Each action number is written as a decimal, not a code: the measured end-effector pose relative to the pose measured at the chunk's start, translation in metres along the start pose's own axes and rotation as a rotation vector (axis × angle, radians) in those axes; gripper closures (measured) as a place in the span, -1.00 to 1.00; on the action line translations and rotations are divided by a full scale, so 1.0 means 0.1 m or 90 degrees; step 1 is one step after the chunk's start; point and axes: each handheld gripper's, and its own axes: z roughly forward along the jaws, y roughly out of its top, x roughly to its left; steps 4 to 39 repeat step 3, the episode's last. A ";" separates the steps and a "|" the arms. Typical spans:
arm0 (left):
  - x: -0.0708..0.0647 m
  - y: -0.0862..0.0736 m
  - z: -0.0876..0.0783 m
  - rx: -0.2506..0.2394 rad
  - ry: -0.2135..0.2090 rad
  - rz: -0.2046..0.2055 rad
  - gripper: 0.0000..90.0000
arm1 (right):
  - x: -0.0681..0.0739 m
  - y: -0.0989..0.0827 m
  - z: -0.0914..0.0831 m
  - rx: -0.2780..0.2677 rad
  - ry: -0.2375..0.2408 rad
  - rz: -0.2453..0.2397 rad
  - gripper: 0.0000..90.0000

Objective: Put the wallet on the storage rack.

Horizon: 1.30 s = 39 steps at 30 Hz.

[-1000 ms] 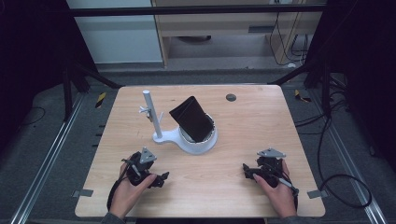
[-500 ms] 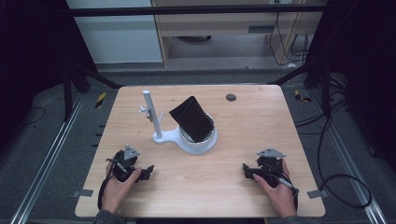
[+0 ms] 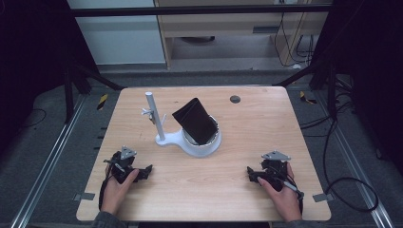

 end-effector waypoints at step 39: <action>0.00 0.00 0.00 0.000 0.000 0.000 -1.00 | 0.00 0.00 0.00 0.000 0.000 0.000 -0.90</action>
